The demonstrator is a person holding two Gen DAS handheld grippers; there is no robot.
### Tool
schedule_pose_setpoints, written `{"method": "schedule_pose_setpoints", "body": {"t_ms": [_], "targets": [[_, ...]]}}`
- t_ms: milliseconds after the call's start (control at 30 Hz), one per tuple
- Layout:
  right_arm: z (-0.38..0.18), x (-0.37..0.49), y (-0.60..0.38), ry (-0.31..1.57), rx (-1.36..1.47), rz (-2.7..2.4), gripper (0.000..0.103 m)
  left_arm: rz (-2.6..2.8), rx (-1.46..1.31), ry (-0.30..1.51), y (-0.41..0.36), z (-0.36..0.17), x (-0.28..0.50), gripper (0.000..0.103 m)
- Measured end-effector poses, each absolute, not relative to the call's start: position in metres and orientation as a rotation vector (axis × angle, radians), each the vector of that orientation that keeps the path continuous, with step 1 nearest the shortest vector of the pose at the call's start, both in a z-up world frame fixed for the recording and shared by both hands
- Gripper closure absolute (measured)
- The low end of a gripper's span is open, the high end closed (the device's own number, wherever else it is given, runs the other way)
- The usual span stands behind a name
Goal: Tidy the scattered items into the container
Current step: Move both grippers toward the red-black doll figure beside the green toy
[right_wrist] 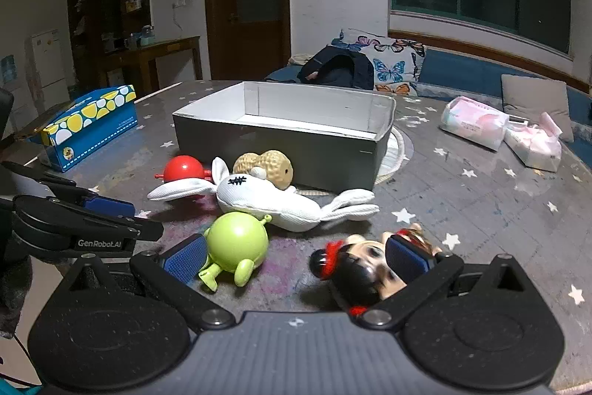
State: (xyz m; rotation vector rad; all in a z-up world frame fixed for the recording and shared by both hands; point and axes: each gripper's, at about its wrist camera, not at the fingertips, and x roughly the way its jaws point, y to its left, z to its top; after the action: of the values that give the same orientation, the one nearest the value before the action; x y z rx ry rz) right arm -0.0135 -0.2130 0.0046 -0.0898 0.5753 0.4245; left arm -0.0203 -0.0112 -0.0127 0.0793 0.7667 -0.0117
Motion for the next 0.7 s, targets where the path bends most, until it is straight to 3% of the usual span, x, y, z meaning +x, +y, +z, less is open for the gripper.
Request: {"method": "schedule_pose_setpoints", "body": {"t_ms": [700], "targets": [[-0.017, -0.020, -0.239, 0.658, -0.061, 0.357, 0.000, -0.034, 0.090, 0.789, -0.018, -0.018, -0.028, 0.063]]}}
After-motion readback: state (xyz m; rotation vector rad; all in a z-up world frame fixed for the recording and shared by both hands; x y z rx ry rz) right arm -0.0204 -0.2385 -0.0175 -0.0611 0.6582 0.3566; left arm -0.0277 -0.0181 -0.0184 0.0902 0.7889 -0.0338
